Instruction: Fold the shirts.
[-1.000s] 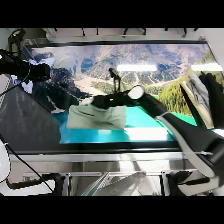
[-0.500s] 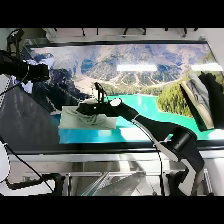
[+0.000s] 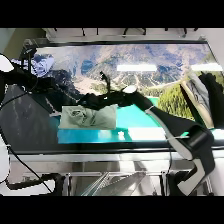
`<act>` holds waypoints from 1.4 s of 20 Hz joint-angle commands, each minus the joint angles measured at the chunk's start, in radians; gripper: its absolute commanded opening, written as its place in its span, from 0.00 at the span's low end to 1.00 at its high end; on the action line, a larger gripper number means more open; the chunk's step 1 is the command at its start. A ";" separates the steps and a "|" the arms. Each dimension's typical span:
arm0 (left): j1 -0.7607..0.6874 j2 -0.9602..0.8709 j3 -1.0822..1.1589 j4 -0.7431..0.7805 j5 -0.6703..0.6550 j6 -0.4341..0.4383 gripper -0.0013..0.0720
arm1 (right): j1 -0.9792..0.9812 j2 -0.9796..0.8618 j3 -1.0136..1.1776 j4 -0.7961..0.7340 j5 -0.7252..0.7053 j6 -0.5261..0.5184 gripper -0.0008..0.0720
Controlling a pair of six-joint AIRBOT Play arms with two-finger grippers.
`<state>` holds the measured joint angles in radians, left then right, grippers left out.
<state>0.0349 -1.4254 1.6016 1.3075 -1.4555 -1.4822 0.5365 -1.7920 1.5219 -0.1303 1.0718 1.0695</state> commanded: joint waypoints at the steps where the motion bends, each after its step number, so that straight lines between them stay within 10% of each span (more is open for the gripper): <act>1: 0.001 0.021 -0.087 0.000 0.000 0.035 0.04 | -0.113 0.134 -0.039 -0.472 0.129 0.227 0.86; 8: 0.000 0.064 -0.269 -0.147 0.113 0.054 0.04 | -0.314 0.239 -0.401 -0.451 0.002 0.235 0.99; 21: -0.020 0.038 -0.273 -0.157 0.097 0.060 0.04 | -0.158 0.017 -0.416 -0.195 -0.261 0.125 0.98; 26: -0.020 0.039 -0.273 -0.158 0.093 0.060 0.04 | -0.088 0.015 -0.416 -0.074 -0.282 0.040 0.62; 27: -0.020 0.039 -0.273 -0.158 0.091 0.060 0.04 | -0.093 0.018 -0.416 -0.074 -0.274 0.022 0.17; 28: -0.020 0.039 -0.273 -0.157 0.084 0.060 0.04 | -0.102 0.029 -0.416 -0.074 -0.263 -0.013 0.04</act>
<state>0.0158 -1.3876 1.3289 1.1500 -1.3609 -1.4227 0.4248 -1.7737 1.1034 -0.2615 0.7986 1.1267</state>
